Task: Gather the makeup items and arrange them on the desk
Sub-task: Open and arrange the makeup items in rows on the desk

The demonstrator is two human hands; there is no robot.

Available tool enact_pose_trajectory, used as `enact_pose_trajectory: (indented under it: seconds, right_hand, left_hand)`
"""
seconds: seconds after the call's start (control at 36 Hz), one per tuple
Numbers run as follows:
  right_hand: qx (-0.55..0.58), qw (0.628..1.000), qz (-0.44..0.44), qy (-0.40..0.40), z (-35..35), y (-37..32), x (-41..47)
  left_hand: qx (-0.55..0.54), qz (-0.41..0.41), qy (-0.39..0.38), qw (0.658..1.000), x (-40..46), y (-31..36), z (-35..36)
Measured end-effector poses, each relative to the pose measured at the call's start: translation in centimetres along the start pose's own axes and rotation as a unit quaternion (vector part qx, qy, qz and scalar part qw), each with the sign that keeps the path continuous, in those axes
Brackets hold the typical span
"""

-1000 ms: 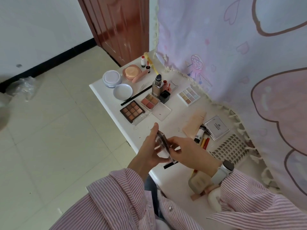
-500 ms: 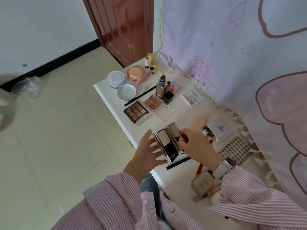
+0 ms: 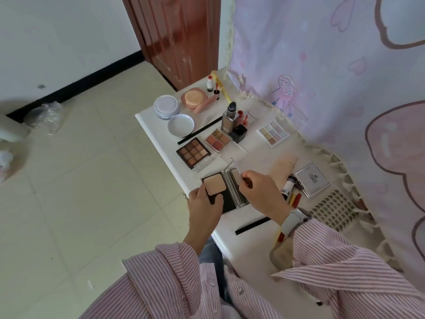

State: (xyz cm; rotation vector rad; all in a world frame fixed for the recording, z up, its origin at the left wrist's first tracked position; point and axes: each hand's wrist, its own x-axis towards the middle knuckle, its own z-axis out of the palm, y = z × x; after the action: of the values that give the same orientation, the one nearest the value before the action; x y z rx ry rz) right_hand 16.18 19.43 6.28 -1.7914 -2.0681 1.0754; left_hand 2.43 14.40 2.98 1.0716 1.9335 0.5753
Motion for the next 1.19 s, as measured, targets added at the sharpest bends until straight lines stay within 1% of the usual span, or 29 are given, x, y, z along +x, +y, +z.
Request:
enact_pose_trajectory:
  seconds: [0.14, 0.25, 0.33, 0.36, 0.42, 0.44, 0.47, 0.5, 0.56, 0.64, 0.69, 0.78, 0.89, 1.03, 1.11, 1.17, 1.19]
  right_hand:
    - [0.057, 0.998, 0.02, -0.007, 0.0, 0.6, 0.6]
    - [0.102, 0.993, 0.04, -0.043, 0.0, 1.3, 1.0]
    - [0.106, 0.993, 0.04, -0.024, -0.7, 1.6, 0.7]
    - [0.078, 0.996, 0.035, 0.004, -1.1, 2.0, 0.5]
    - [-0.027, 0.996, 0.014, 0.081, -2.2, 3.1, 0.4]
    - [-0.089, 0.991, 0.003, 0.103, -2.7, 3.7, 0.5]
    - [-0.155, 0.983, -0.004, 0.1, -3.2, 4.4, 0.7]
    - [-0.218, 0.973, -0.002, 0.072, -3.8, 4.9, 1.1]
    - [-0.306, 0.952, 0.015, -0.017, -5.0, 5.5, 1.9]
    - [-0.362, 0.923, 0.029, -0.13, -6.5, 5.9, 2.9]
    - [-0.378, 0.91, 0.017, -0.171, -7.0, 6.1, 3.4]
    - [-0.394, 0.901, -0.005, -0.181, -7.3, 6.2, 3.9]
    - [-0.46, 0.871, -0.048, -0.164, -7.3, 6.3, 4.2]
    - [-0.488, 0.859, -0.091, -0.127, -7.7, 6.9, 3.8]
    - [-0.473, 0.87, -0.112, -0.085, -7.8, 7.5, 3.2]
    - [-0.439, 0.89, -0.117, -0.042, -7.7, 7.8, 2.7]
    - [-0.407, 0.905, -0.124, -0.006, -7.7, 7.9, 2.4]
  left_hand:
    - [-0.043, -0.009, -0.003, 0.999, 0.2, -0.1, -0.4]
    - [-0.047, 0.002, 0.004, 0.999, 0.3, 0.0, -0.6]
    - [-0.042, 0.009, 0.009, 0.999, 0.1, -0.1, -0.6]
    - [-0.039, 0.008, 0.012, 0.999, 0.0, -0.1, -0.7]
    - [-0.026, 0.02, 0.028, 0.999, -0.2, -0.2, -0.7]
    - [-0.015, 0.03, 0.04, 0.999, -0.3, -0.3, -0.7]
    - [-0.004, 0.041, 0.051, 0.998, -0.5, -0.3, -0.6]
    - [0.006, 0.053, 0.062, 0.997, -0.6, -0.3, -0.6]
    - [0.028, 0.081, 0.079, 0.993, -0.7, -0.1, -0.5]
    - [0.047, 0.121, 0.095, 0.987, -0.8, 0.2, -0.5]
    - [0.049, 0.132, 0.095, 0.985, -0.8, 0.4, -0.5]
    - [0.049, 0.146, 0.095, 0.983, -0.9, 0.8, -0.5]
    - [0.052, 0.158, 0.086, 0.982, -1.1, 1.2, -0.5]
    - [0.046, 0.171, 0.071, 0.982, -1.2, 1.7, -0.5]
    - [0.042, 0.182, 0.067, 0.98, -1.2, 2.0, -0.6]
    - [0.032, 0.187, 0.063, 0.98, -1.2, 2.3, -0.7]
    - [0.029, 0.194, 0.063, 0.979, -1.1, 2.4, -0.7]
